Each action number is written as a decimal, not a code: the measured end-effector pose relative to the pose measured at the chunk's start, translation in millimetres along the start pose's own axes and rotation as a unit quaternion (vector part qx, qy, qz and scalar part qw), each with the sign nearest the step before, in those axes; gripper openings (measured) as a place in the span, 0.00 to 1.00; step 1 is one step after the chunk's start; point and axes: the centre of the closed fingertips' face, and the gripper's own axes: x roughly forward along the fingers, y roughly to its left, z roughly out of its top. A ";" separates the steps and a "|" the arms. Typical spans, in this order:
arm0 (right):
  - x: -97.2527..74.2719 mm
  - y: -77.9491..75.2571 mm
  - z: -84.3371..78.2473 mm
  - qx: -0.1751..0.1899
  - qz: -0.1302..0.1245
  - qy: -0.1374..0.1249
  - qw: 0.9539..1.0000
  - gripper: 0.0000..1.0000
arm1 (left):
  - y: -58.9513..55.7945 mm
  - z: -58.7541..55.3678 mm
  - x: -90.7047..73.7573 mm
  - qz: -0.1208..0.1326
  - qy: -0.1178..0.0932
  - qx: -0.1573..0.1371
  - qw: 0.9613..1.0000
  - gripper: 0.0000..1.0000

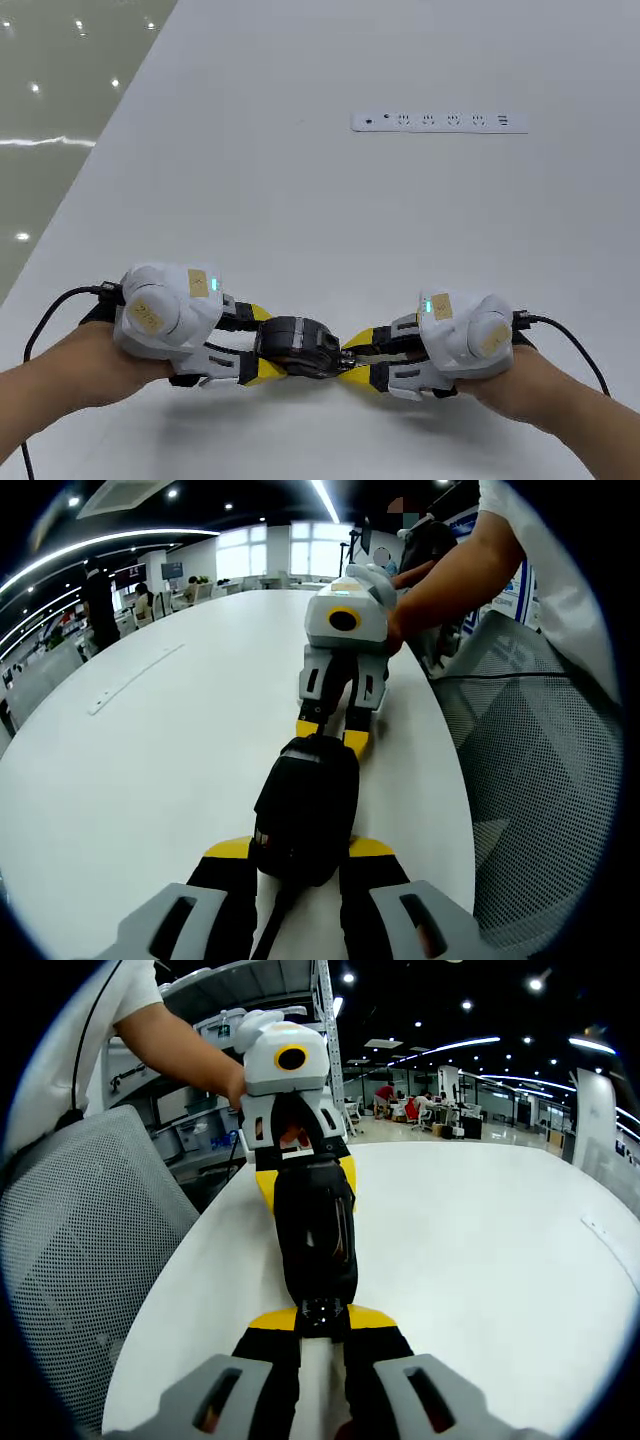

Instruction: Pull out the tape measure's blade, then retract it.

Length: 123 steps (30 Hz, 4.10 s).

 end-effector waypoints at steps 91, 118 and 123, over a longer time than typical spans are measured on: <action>-133.3 -4.2 -62.8 0.025 -0.053 0.076 0.995 0.11 | 1.1 -3.1 -0.3 0.001 0.024 0.010 1.000 0.27; -174.9 -6.0 -84.7 0.041 -0.066 0.102 0.992 0.11 | 1.4 -3.3 0.3 0.002 0.027 0.010 1.000 0.27; -184.6 -6.2 -90.1 0.046 -0.072 0.107 0.991 0.11 | 1.0 -3.1 0.3 0.001 0.028 0.010 1.000 0.27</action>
